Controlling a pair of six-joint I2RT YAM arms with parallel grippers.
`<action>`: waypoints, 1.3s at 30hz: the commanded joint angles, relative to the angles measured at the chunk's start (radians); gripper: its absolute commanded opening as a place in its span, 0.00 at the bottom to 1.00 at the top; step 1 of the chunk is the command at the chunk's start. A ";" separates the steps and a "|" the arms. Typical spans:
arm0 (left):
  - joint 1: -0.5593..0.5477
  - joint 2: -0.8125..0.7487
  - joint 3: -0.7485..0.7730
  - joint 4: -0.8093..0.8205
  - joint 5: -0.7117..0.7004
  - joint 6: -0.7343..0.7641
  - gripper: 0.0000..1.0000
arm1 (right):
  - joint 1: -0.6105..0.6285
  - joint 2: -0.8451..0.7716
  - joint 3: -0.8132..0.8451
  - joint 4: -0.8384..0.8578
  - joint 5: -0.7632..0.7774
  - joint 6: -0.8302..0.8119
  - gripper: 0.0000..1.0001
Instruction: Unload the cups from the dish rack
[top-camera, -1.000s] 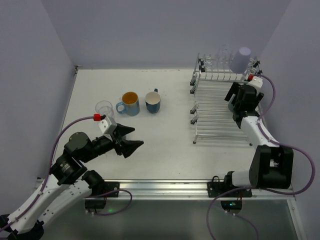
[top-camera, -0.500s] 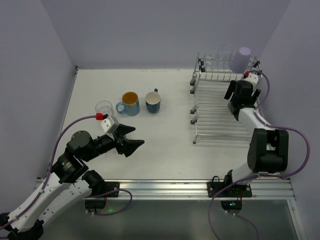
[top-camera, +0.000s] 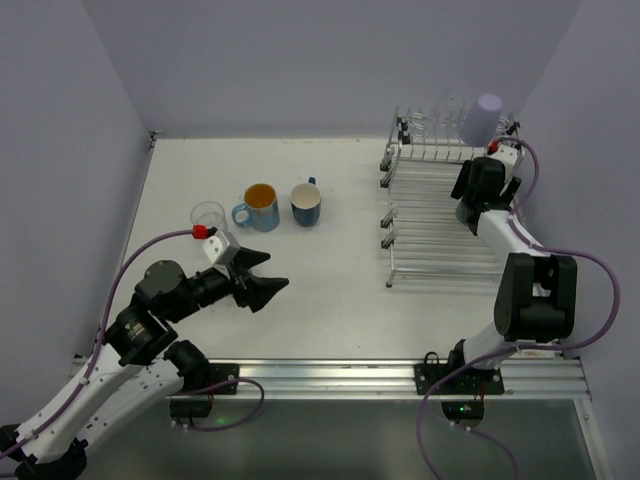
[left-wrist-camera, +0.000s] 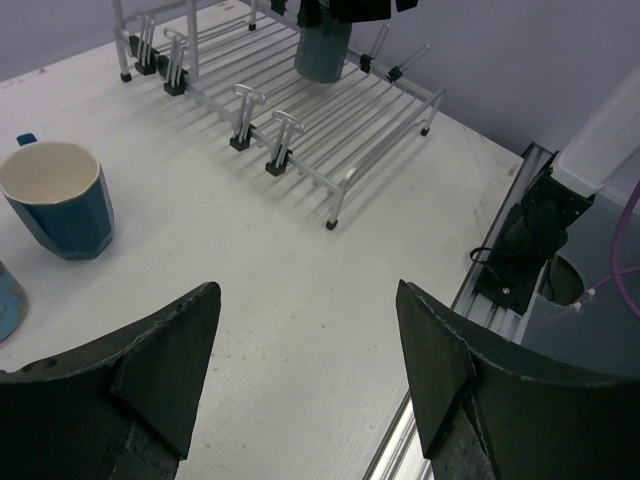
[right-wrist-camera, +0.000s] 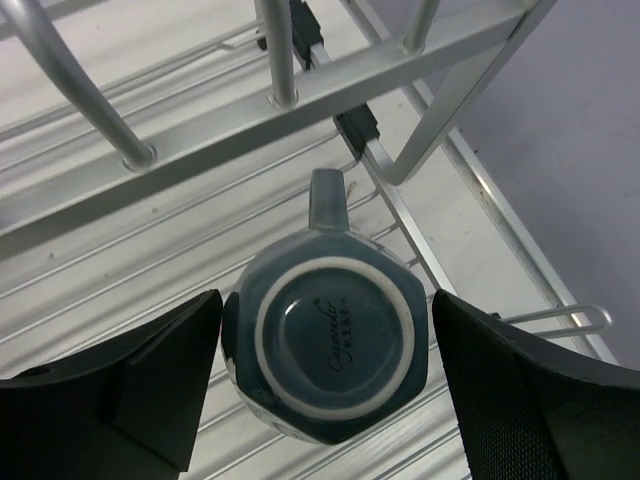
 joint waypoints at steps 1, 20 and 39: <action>-0.001 0.004 0.028 0.003 -0.012 0.014 0.75 | -0.003 0.021 0.052 -0.107 -0.021 0.033 0.89; 0.031 0.060 0.031 0.018 0.017 0.002 0.75 | 0.038 -0.352 -0.196 0.006 -0.158 0.183 0.32; 0.026 0.330 -0.032 0.462 0.157 -0.360 0.73 | 0.060 -0.600 -0.350 0.032 -0.359 0.309 0.23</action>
